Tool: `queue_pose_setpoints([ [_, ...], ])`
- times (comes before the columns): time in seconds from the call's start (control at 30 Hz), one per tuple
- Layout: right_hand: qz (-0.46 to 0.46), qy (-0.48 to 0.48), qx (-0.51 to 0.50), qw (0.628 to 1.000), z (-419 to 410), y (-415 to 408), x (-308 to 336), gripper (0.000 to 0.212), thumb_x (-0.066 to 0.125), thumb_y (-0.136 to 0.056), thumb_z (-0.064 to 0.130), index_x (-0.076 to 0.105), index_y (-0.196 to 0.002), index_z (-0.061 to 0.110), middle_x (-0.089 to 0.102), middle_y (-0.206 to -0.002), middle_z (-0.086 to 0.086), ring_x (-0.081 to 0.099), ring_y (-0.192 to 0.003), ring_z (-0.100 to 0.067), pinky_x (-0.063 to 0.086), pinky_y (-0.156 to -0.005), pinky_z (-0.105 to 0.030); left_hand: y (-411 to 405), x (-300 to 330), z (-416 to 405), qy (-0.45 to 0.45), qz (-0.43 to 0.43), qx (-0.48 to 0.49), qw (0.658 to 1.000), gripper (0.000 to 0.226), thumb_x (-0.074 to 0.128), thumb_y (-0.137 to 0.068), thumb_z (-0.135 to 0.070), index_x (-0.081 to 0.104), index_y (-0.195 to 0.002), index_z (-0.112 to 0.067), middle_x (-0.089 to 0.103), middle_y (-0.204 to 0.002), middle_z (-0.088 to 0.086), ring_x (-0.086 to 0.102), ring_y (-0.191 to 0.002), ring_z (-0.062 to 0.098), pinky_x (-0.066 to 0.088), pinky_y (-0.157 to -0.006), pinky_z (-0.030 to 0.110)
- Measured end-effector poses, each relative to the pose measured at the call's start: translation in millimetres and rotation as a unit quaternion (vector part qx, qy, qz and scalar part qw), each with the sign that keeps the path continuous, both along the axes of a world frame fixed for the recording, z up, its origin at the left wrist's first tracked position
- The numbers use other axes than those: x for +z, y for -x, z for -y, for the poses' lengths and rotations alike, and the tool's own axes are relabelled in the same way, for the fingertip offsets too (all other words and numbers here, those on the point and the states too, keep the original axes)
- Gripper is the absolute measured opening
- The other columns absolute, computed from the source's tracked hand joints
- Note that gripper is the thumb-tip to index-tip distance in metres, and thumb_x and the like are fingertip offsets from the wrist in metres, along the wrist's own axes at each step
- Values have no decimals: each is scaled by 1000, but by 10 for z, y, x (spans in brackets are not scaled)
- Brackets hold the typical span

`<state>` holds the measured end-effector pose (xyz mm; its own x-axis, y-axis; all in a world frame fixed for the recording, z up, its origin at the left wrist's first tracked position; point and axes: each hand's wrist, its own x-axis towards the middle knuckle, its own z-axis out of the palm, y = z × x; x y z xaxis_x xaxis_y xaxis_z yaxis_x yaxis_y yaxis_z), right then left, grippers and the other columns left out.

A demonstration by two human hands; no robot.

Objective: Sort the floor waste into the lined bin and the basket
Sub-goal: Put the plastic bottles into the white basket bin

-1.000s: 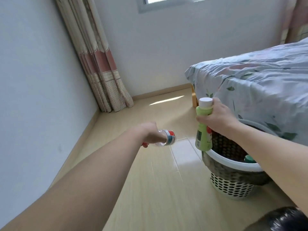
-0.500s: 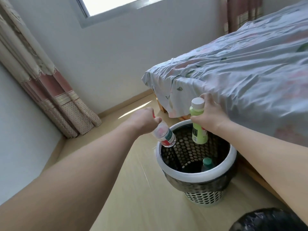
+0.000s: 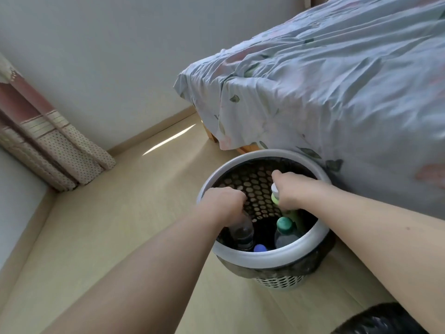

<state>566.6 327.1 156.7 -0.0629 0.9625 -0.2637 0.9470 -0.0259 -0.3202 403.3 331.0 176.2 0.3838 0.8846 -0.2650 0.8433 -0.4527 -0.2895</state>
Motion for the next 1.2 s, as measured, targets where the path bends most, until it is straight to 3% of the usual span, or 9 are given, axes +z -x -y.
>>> queue_pose_setpoints([
  [0.13,40,20,5,999,-27,-2,-144,44,55,-91,18,35,-130,8,40,-86,-3,48,-81,-23,37,-57,-29,85,-279,-33,36,-69,-25,997,19,57,-89,-33,64,-104,-24,58,-84,-4,52,-77,19,32,-71,32],
  [0.3,105,59,38,992,-9,15,-166,29,58,-87,9,53,-116,9,51,-98,-5,51,-81,-22,41,-65,-29,99,-359,-10,48,-77,-37,995,22,53,-92,-39,63,-104,-23,58,-85,-3,51,-79,20,31,-77,34],
  [0.4,118,39,50,991,-9,41,-85,25,57,-88,9,54,-113,8,48,-86,-4,50,-78,-21,41,-63,-28,98,-259,-6,46,-59,-46,996,27,59,-88,-46,61,-100,-22,56,-80,-4,53,-79,21,31,-76,33],
  [0.5,110,-4,53,992,32,69,71,25,54,-87,9,53,-112,10,48,-91,-5,51,-82,-23,40,-62,-28,145,-97,17,7,-24,-60,998,25,63,-86,-36,63,-107,-22,59,-85,-3,54,-80,20,37,-75,31],
  [0.6,74,-65,49,994,84,95,229,30,53,-89,13,52,-119,14,57,-102,-6,55,-87,-23,41,-62,-27,258,87,35,-28,20,-24,999,23,52,-89,-19,63,-110,-21,60,-90,-1,55,-77,19,46,-65,29],
  [0.77,8,-149,22,989,394,312,661,46,54,-89,15,44,-134,17,55,-127,-5,54,-112,-24,51,-90,-35,547,462,181,-64,144,17,987,21,50,-92,-30,61,-106,-17,60,-94,1,59,-83,18,56,-74,35],
  [1.0,-5,-103,-4,995,739,509,2077,43,52,-87,17,43,-129,18,51,-127,-4,51,-114,-25,46,-95,-37,864,1669,495,-56,190,48,979,31,47,-95,-32,53,-117,-11,55,-116,4,53,-105,23,49,-82,35],
  [1.1,-14,-77,-22,997,888,463,3037,48,52,-87,18,41,-134,17,47,-136,-6,46,-124,-26,42,-102,-39,864,2734,554,-48,186,38,981,35,47,-96,-32,51,-125,-12,52,-126,2,52,-112,24,42,-79,31],
  [1.2,-29,-73,-45,996,1004,292,4241,51,52,-86,19,41,-136,16,47,-139,-7,46,-126,-26,42,-102,-38,753,4097,580,-56,213,28,975,33,49,-95,-29,52,-122,-11,53,-119,4,53,-112,26,38,-76,30],
])
